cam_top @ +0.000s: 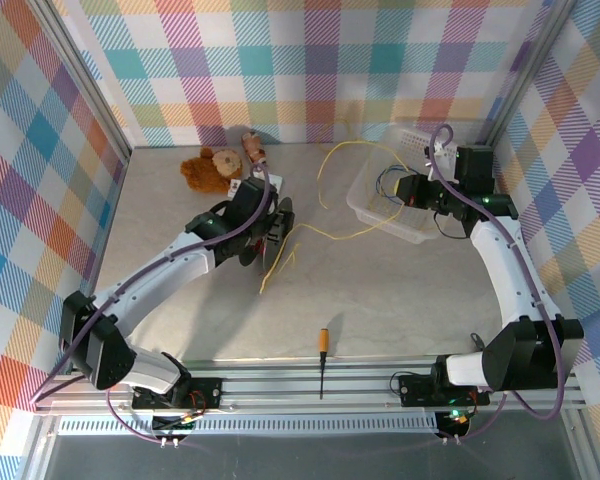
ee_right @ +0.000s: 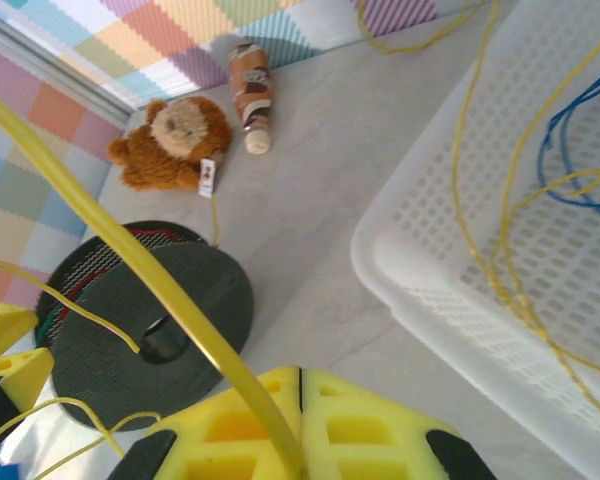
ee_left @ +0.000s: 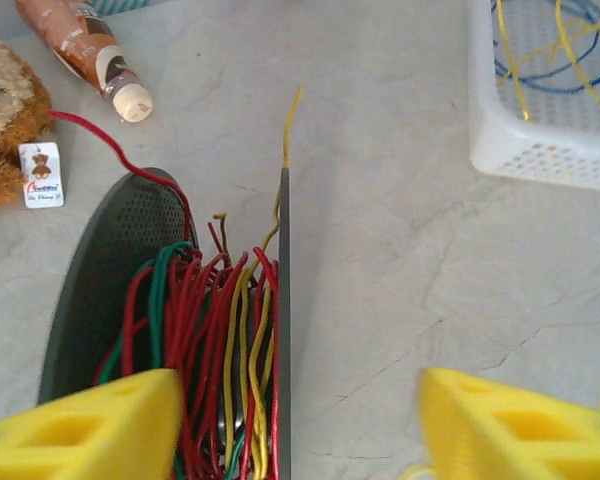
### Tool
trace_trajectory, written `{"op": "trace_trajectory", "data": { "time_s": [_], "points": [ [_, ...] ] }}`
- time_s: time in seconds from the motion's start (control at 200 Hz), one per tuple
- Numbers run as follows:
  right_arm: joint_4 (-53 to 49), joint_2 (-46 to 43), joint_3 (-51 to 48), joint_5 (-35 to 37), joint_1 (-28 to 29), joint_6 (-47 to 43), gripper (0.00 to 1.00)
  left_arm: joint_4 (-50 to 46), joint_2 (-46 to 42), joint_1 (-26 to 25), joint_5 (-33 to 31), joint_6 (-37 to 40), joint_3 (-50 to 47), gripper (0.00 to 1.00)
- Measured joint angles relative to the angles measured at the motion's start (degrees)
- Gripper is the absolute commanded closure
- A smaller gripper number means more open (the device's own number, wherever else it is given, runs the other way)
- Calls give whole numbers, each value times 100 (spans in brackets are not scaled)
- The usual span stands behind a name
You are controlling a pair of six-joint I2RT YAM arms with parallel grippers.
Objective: Wrap the cables
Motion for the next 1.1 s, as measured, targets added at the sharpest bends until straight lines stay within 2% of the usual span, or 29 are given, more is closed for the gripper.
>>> {"op": "trace_trajectory", "data": {
  "time_s": [0.135, 0.185, 0.395, 0.52, 0.805, 0.94, 1.095],
  "points": [
    [133, 0, -11, -382, 7, 210, 100, -197, -297, 184, 50, -199, 103, 9],
    [223, 0, -28, -483, 46, 297, 100, -262, -411, 317, 107, -310, 127, 0],
    [522, 59, -94, -636, 468, 616, 100, -540, -656, 1143, 579, -621, 170, 0],
    [601, 166, -94, -446, 682, 702, 100, -616, -682, 1617, 918, -785, 146, 0],
    [649, 428, 28, -216, 748, 765, 100, -343, -931, 2253, 1902, -1165, -291, 0],
    [669, 643, 90, -208, 977, 761, 100, -50, -918, 2667, 2485, -1480, -588, 0],
    [761, 916, 168, -184, 1340, 811, 100, 297, -688, 2765, 2844, -1646, -643, 1]
  ]
}}
